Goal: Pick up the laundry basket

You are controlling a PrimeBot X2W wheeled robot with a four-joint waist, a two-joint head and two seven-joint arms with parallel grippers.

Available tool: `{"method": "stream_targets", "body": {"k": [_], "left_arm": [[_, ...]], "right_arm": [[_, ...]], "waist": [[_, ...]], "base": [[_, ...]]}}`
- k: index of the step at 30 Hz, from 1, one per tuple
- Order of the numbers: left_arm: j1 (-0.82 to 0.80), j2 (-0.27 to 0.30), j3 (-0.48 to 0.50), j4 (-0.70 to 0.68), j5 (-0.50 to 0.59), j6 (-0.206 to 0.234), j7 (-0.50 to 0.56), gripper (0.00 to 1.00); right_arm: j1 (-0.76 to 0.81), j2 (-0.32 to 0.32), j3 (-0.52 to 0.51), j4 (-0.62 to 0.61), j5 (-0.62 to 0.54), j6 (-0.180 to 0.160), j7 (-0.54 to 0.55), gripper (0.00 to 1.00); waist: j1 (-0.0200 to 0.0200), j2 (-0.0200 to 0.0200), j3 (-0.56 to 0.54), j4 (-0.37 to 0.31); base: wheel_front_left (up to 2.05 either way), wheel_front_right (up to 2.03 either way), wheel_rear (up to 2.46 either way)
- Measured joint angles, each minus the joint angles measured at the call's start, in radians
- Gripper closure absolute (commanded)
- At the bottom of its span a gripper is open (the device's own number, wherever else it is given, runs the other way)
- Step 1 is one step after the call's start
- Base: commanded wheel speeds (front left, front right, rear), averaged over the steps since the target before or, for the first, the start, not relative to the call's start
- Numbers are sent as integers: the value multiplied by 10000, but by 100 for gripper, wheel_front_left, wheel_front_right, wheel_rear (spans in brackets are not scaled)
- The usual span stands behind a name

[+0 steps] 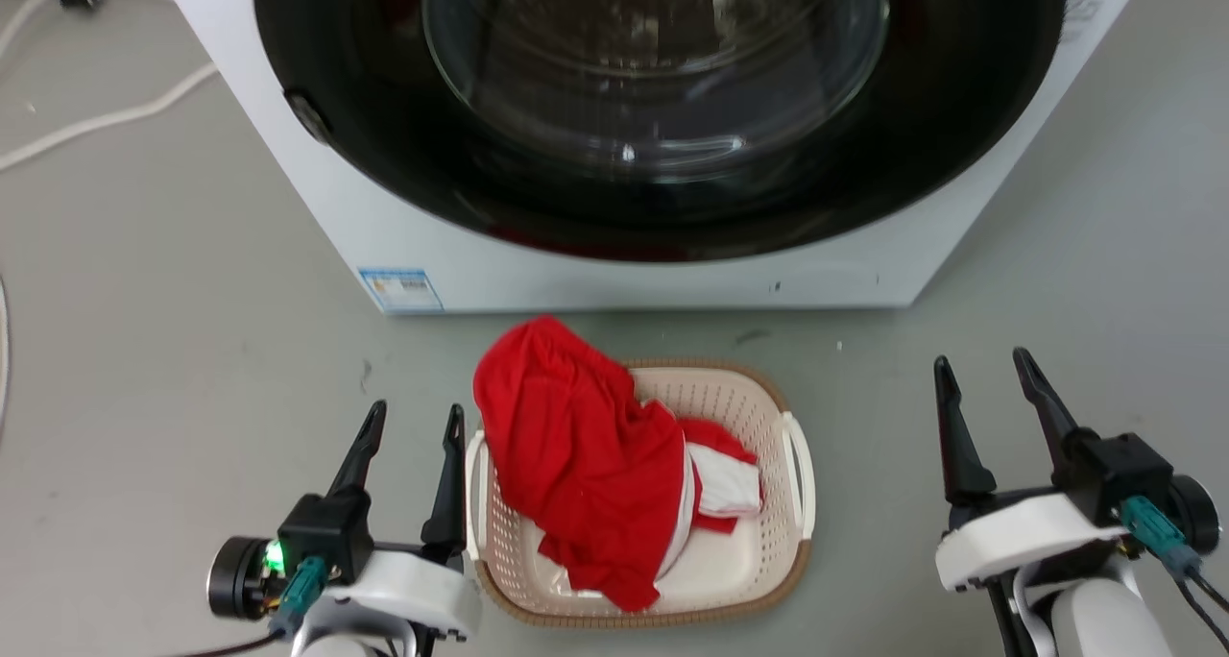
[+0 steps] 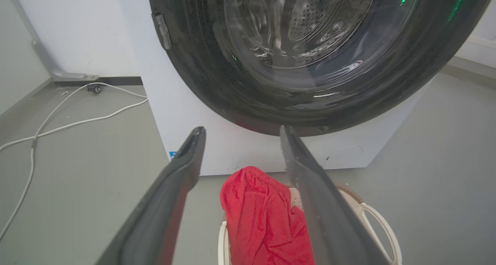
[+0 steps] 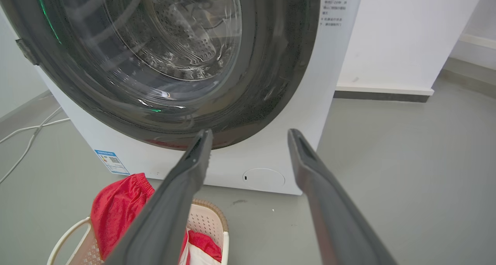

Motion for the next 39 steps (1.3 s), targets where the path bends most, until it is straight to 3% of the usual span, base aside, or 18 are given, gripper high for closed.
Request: {"method": "stream_targets", "body": {"k": [14,29,39], "left_arm": [[-3215,211,430,4100,169,-357,0,0],[-6730,535,-441,9001,-142,-740,326,0],[-8138,616,-1442,10364,-974,-752,1087,0]], "right_arm": [[-2574,-2,571,2278,33,2,1030,0],[-5120,2,1108,5687,-98,2,2186,0],[-6831,2,1457,7822,328,2,3014,0]], "waist": [[2,0,2934,-71],[1,0,5079,128],[1,0,5985,227]], "base": [[0,0,0],[0,0,0],[0,0,0]]}}
